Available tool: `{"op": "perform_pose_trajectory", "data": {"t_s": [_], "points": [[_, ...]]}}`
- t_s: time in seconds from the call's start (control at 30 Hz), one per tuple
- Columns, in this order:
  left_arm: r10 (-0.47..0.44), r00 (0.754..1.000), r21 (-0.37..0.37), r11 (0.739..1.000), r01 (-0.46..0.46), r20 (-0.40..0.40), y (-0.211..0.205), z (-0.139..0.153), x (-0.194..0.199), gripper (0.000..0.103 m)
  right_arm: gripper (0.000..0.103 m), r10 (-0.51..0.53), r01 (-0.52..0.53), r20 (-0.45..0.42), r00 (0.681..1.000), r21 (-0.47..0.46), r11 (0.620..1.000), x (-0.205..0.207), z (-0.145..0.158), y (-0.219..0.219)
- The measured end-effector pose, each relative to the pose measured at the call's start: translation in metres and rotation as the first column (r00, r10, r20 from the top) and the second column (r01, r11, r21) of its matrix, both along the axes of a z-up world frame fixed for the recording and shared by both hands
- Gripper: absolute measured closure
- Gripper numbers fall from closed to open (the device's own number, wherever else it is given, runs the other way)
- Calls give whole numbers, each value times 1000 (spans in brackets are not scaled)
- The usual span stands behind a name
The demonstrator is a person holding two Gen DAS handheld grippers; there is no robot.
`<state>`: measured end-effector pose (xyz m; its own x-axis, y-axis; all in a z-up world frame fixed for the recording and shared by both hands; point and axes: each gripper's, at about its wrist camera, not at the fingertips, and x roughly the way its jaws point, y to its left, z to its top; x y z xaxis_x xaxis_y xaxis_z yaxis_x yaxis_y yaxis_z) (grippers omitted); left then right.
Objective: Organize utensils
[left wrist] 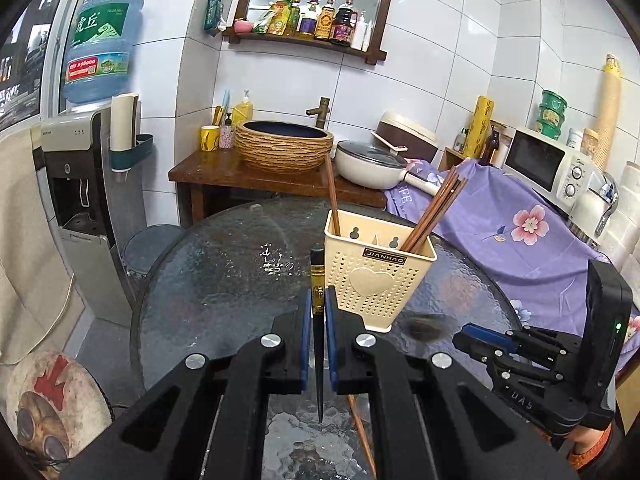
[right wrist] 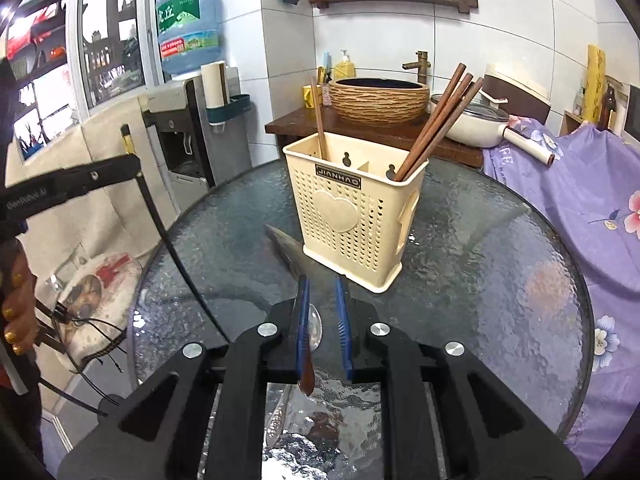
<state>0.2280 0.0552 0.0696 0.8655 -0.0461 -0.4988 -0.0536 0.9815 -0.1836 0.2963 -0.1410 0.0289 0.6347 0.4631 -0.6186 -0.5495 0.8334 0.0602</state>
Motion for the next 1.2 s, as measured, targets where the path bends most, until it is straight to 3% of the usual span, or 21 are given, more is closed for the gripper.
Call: {"op": "perform_pose_trajectory", "data": {"t_s": [0.1, 0.37, 0.4, 0.43, 0.5, 0.77, 1.1, 1.2], "points": [[-11, 1000, -3, 1000, 11, 0, -2, -2, 2, 96, 88, -14, 13, -8, 1000, -37, 999, 7, -7, 2], [-12, 1000, -37, 999, 12, -2, 5, -6, 5, 96, 88, -56, 56, -93, 994, -5, 998, 22, -40, -5], [-11, 1000, -22, 1000, 11, 3, 4, -5, 4, 96, 78, -65, 65, -89, 994, -4, 998, 21, -41, -5], [-13, 1000, -10, 1000, 13, 5, 3, -4, 3, 96, 60, -78, 78, -84, 993, -2, 997, 21, -42, -7], [-17, 1000, 3, 1000, 17, 6, 1, -3, 2, 96, 45, -107, 109, -88, 990, 16, 994, 23, -44, -13], [-9, 1000, 1, 1000, 9, 11, 6, -5, 0, 96, 46, -177, 170, -205, 963, -56, 984, 47, -79, -21], [10, 1000, -4, 1000, -10, 22, 8, -6, -6, 96, 47, 33, -48, -144, 989, -102, 994, 43, -85, 39], [36, 999, -14, 999, -36, 39, 14, -8, -15, 96, 47, 204, -225, -159, 966, -125, 966, 49, -83, 72]]}}
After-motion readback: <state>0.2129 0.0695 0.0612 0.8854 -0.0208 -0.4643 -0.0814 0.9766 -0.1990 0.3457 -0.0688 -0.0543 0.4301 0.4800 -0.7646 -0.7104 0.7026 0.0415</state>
